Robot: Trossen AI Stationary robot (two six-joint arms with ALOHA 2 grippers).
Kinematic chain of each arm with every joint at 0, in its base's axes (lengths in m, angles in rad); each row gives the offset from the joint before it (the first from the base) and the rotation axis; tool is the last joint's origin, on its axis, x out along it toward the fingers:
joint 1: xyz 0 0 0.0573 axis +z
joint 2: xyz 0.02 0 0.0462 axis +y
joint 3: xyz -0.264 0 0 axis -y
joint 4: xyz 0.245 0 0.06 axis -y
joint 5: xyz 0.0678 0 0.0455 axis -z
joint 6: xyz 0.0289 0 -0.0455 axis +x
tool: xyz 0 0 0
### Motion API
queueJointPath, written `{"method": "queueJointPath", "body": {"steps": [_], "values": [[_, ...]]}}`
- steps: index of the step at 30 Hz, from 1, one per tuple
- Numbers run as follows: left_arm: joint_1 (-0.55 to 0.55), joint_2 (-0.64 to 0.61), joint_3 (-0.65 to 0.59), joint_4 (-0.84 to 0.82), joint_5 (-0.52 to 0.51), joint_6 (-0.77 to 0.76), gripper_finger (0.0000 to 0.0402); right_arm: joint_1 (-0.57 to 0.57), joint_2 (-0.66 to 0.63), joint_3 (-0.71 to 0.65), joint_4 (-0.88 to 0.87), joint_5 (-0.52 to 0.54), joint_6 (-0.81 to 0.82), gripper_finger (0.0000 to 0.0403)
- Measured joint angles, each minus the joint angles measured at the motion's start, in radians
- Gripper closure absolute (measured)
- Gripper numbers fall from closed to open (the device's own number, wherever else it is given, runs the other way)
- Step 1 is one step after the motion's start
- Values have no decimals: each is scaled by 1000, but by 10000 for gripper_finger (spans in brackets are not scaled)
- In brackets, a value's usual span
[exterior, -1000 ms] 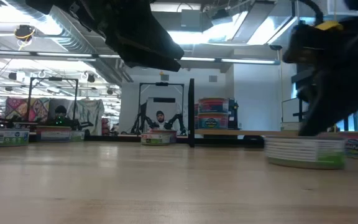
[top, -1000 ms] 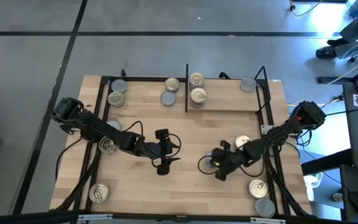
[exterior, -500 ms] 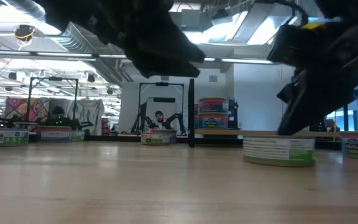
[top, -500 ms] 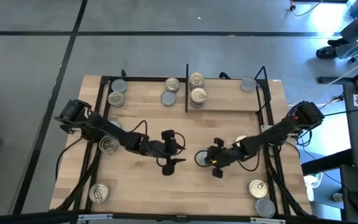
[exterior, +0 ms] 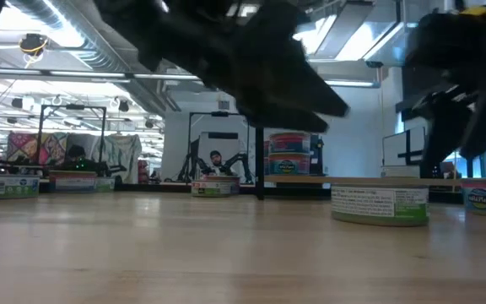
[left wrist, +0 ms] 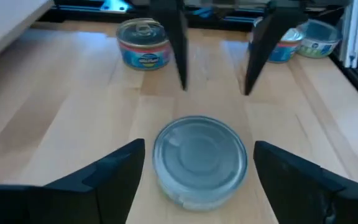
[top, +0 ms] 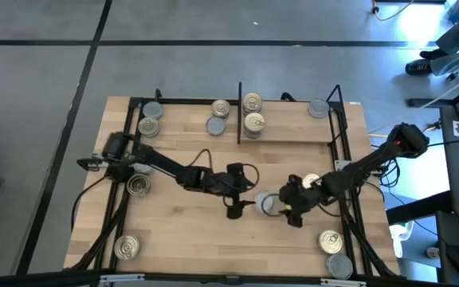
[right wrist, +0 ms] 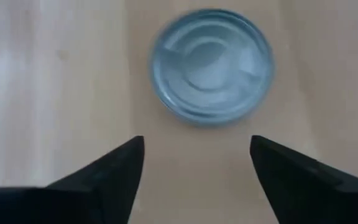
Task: Stack canned seafood by type on shelf
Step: Stack the green tuna can on top of the green tuna can
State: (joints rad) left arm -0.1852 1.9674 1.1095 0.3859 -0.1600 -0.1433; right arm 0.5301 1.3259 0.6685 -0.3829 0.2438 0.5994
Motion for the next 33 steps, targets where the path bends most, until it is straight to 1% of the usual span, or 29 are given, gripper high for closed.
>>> {"method": "queueJointPath", "body": {"steps": [4,9,15,18,24,29,33], "values": [[-1,94,67,-2,5,19,132,72,0,-32,-7,142,56,101],[0,157,107,2,5,23,157,130,-1,-76,-8,209,160,100],[10,169,107,-38,5,19,164,166,-2,-100,27,243,207,100],[9,168,107,-64,2,27,164,166,-2,-114,88,247,201,100],[1,165,107,-102,-3,45,164,163,8,-167,251,297,131,100],[-6,161,57,-55,-5,43,164,163,32,-209,378,300,103,100],[-10,162,22,3,-5,52,164,163,52,-213,426,318,67,100]]}}
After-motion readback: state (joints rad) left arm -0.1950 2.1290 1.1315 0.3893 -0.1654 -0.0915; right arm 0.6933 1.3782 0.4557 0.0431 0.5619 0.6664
